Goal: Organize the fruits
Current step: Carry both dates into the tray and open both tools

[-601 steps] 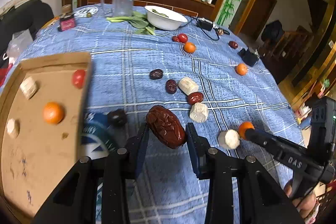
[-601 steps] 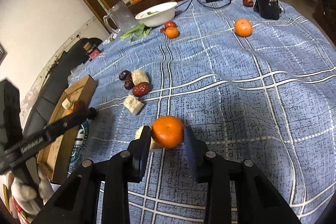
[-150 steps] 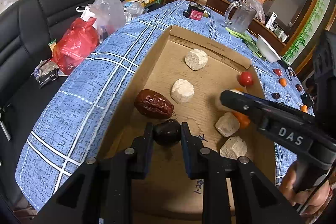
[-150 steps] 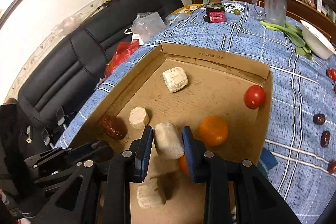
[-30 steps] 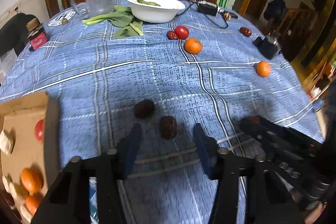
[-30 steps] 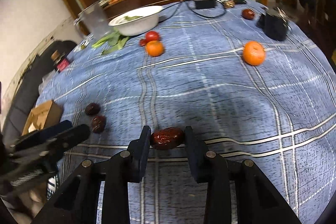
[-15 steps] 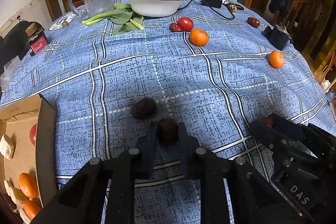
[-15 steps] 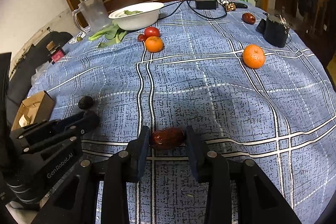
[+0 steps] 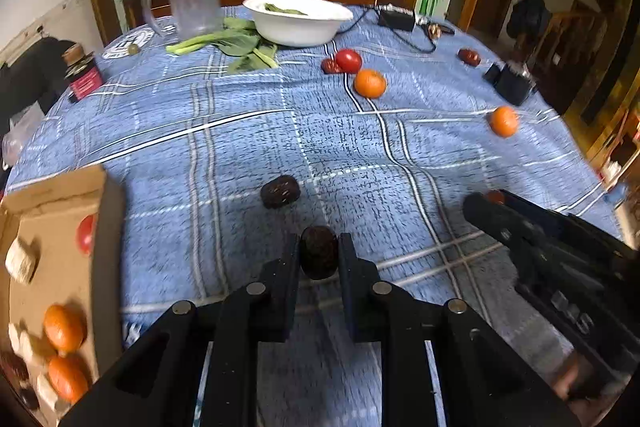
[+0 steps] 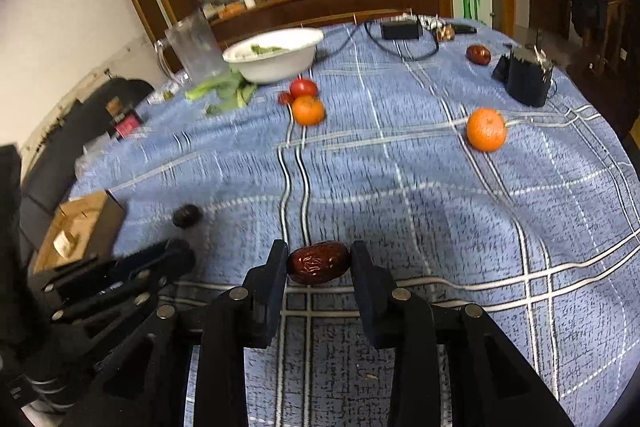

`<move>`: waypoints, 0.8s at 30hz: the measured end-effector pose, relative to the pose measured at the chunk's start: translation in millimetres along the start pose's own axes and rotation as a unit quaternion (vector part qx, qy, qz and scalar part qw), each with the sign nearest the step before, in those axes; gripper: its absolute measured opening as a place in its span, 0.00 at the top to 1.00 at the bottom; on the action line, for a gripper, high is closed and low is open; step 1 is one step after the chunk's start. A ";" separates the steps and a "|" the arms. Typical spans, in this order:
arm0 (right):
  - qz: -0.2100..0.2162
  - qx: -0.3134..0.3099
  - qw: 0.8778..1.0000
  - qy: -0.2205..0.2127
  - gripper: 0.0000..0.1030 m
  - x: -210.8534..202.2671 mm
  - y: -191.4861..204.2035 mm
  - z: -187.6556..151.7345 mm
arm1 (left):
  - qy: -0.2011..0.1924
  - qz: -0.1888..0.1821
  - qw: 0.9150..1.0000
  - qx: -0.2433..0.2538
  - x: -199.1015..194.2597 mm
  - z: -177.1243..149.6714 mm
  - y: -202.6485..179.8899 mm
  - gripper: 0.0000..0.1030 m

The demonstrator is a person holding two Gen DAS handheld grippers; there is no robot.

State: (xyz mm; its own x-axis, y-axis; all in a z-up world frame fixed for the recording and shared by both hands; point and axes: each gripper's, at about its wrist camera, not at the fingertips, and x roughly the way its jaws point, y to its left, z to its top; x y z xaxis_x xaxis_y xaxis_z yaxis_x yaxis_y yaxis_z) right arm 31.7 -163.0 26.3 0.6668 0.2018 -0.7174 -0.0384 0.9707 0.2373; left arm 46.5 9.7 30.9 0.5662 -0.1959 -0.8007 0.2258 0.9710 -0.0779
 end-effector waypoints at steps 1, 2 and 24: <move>0.004 -0.001 1.000 -0.004 0.67 -1.0 1.0 0.2 | -0.004 -0.004 1.000 -0.005 -7.7 -3.2 2.3 0.83; 0.006 -0.002 1.000 -0.005 0.67 -1.3 2.0 0.3 | -0.009 -0.006 1.000 -0.011 -16.8 -7.6 5.1 0.83; 0.116 -0.081 0.990 -0.010 0.66 -70.0 123.0 -49.2 | -0.096 0.035 0.974 -0.203 -172.0 -122.8 171.4 0.83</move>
State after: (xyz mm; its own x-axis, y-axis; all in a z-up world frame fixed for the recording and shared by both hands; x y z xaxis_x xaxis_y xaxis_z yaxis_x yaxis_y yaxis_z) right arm -56.3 -51.4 73.5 0.6405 0.4210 -0.6423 -0.3102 0.9069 0.2852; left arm -109.5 226.7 82.4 0.7149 -0.1109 -0.6904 -0.1291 0.9495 -0.2861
